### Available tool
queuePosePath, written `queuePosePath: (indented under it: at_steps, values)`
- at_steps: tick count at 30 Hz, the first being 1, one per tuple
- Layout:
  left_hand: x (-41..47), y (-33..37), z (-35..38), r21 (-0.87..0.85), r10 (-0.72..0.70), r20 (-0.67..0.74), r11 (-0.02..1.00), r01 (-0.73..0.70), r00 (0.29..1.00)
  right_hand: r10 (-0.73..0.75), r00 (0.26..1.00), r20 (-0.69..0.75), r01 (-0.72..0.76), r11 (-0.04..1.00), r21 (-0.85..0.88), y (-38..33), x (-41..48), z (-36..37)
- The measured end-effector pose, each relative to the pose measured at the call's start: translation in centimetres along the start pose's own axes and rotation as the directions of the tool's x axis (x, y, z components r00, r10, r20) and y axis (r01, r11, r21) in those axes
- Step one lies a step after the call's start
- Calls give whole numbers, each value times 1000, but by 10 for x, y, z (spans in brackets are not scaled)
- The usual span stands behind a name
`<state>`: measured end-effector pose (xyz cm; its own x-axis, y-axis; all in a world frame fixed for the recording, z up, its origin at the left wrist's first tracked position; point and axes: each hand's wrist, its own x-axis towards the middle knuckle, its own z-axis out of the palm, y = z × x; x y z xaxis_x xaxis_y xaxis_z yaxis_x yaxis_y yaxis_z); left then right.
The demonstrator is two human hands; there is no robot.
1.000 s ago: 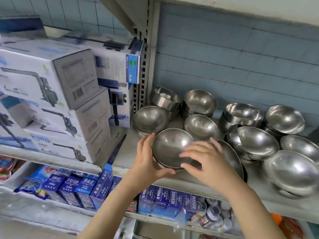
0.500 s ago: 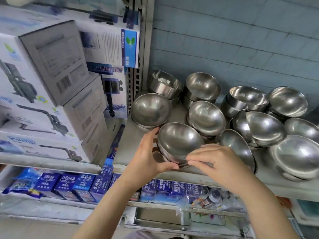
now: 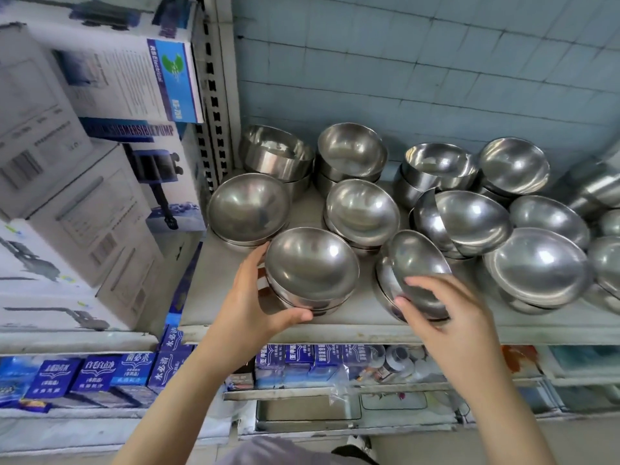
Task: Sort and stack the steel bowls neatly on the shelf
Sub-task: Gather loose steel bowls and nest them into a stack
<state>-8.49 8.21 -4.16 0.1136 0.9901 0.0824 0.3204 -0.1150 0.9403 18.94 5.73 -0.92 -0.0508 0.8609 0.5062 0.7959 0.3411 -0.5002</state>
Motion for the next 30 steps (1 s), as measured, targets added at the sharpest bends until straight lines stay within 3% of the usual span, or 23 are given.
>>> queuePosePath:
  at_steps: [4,7,12,15,19,23,30]
  values:
    - [1,1,-1,-40,-20,42,999,22,999,-8,1000,23,7,999,48,2,-7,1]
    - [0,3,-1,-91,-40,69,995,47,997,8,999,-41,-5,998,64,-3,-8,-2]
    - [1,3,-1,-62,-31,45,997,34,998,-142,985,-101,146,989,31,-13,-3,-15]
    - [2,3,-2,-80,-39,42,996,42,998,-303,949,-81,302,953,-29,-30,14,-12]
    - [1,1,-3,-59,-31,30,998,33,999,-447,893,58,447,894,11,-47,34,13]
    - [1,1,-3,-18,-5,12,1000,6,1000,-426,870,250,422,904,73,-44,41,31]
    - [0,1,-4,-1,19,1,1000,-19,1000,-370,865,339,344,929,135,-32,44,26]
